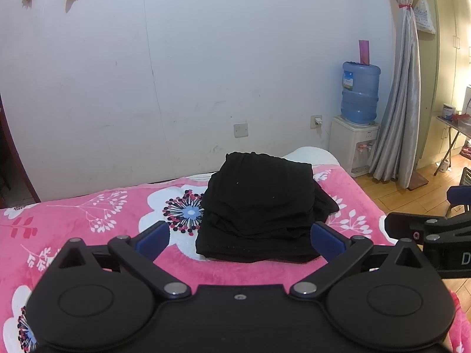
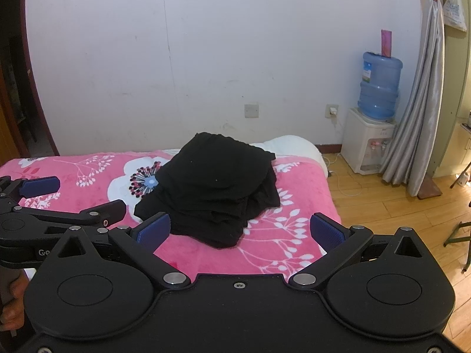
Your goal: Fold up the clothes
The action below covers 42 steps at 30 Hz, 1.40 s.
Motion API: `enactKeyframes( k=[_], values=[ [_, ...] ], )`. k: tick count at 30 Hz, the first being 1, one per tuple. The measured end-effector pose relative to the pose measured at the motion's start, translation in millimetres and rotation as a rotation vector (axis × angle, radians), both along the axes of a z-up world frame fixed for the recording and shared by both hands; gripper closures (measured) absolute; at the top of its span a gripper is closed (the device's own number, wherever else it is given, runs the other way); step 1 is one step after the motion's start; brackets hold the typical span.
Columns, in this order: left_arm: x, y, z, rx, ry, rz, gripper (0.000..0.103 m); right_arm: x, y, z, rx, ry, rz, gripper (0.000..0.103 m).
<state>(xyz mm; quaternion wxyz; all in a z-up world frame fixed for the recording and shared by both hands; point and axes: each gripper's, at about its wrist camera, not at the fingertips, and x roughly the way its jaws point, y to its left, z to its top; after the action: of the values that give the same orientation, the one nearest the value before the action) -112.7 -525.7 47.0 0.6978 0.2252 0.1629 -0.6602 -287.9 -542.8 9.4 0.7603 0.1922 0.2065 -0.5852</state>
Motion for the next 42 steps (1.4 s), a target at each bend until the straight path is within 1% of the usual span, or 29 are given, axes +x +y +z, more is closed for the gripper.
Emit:
enactKeyframes(
  k=[8,42],
  values=[
    [0.2,-0.7,-1.6,0.004,0.004,0.001,0.0,4.9,5.9,-3.0,-0.002,0.005,-0.009,0.0],
    [1.5,-3.8,-4.5,0.017,0.002,0.0,0.0,3.2,1.8,-1.4,0.009,0.023,0.0,0.0]
  ],
)
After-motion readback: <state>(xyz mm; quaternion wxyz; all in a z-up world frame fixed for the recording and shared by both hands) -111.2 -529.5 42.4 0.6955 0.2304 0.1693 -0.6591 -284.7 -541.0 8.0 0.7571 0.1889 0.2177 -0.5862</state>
